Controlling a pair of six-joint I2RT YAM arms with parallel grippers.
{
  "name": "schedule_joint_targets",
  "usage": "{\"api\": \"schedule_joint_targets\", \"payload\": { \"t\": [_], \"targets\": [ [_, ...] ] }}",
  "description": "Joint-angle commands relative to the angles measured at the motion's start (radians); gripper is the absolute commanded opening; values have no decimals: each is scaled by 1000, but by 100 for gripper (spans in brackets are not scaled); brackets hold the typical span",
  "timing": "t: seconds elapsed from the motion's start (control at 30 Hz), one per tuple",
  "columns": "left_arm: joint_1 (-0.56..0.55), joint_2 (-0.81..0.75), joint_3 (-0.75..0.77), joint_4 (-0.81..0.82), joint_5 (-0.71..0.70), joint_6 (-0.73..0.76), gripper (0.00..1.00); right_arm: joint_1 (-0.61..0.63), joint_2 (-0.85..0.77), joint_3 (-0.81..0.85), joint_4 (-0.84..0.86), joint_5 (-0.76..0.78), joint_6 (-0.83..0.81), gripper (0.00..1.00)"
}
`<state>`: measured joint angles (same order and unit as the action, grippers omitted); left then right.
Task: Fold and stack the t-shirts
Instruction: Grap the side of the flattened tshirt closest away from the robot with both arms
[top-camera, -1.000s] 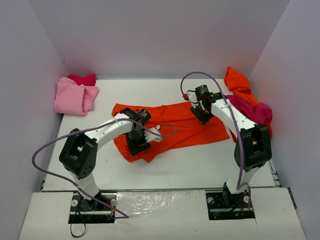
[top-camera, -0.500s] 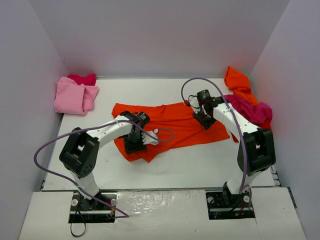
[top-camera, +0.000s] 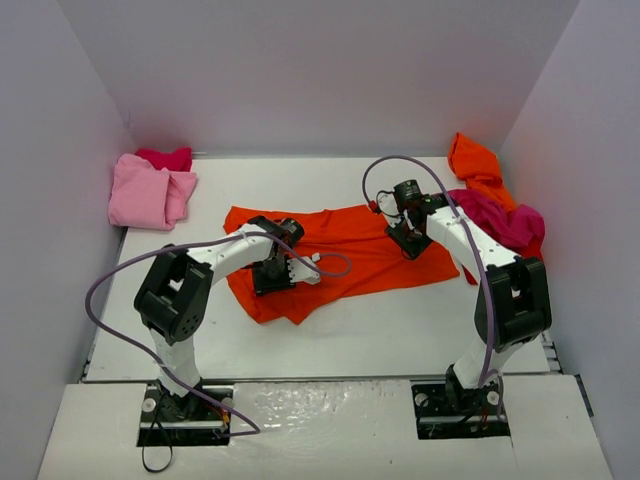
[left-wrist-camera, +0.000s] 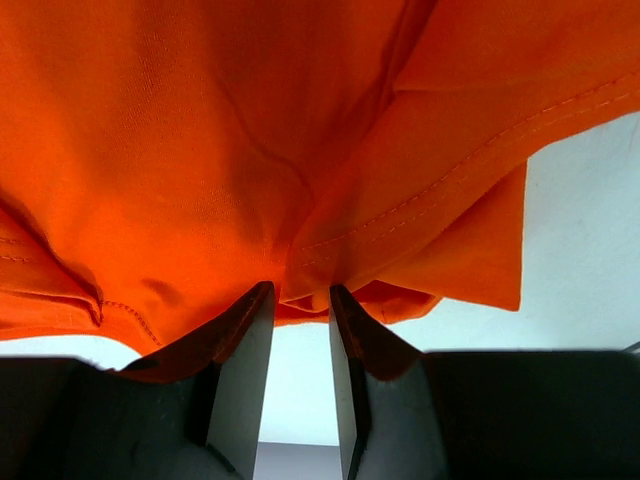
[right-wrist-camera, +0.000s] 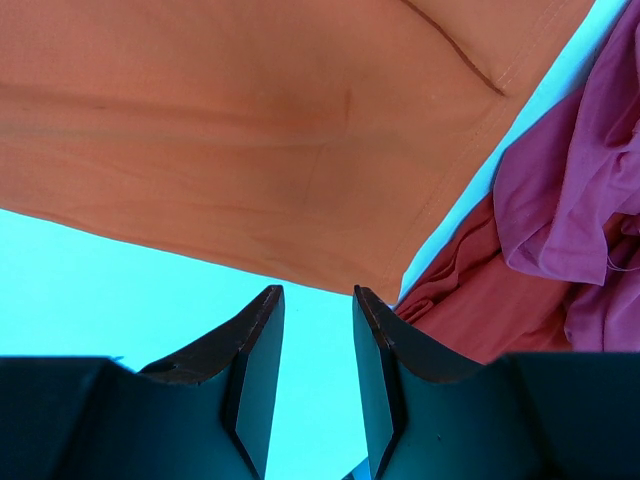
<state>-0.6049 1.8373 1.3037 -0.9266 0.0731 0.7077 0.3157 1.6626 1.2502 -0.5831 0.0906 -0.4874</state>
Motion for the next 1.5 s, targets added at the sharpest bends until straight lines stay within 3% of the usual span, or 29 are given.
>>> {"api": "schedule_joint_targets", "payload": {
  "t": [0.0, 0.2, 0.37, 0.47, 1.1, 1.47],
  "targets": [
    [15, -1, 54, -17, -1, 20, 25, 10, -53, -9, 0, 20, 1, 31],
    [19, 0, 54, -26, 7, 26, 26, 11, -53, -18, 0, 25, -4, 32],
    [19, -48, 33, -24, 5, 34, 44, 12, -28, -14, 4, 21, -1, 31],
    [19, -67, 23, -27, 11, 45, 47, 14, -15, -5, 4, 15, 5, 31],
    [19, -17, -47, -7, 22, 73, 45, 42, 14, 11, 2, 26, 32, 32],
    [27, 27, 1, 6, 21, 83, 42, 48, 17, 3, 0, 38, 32, 32]
  ]
}}
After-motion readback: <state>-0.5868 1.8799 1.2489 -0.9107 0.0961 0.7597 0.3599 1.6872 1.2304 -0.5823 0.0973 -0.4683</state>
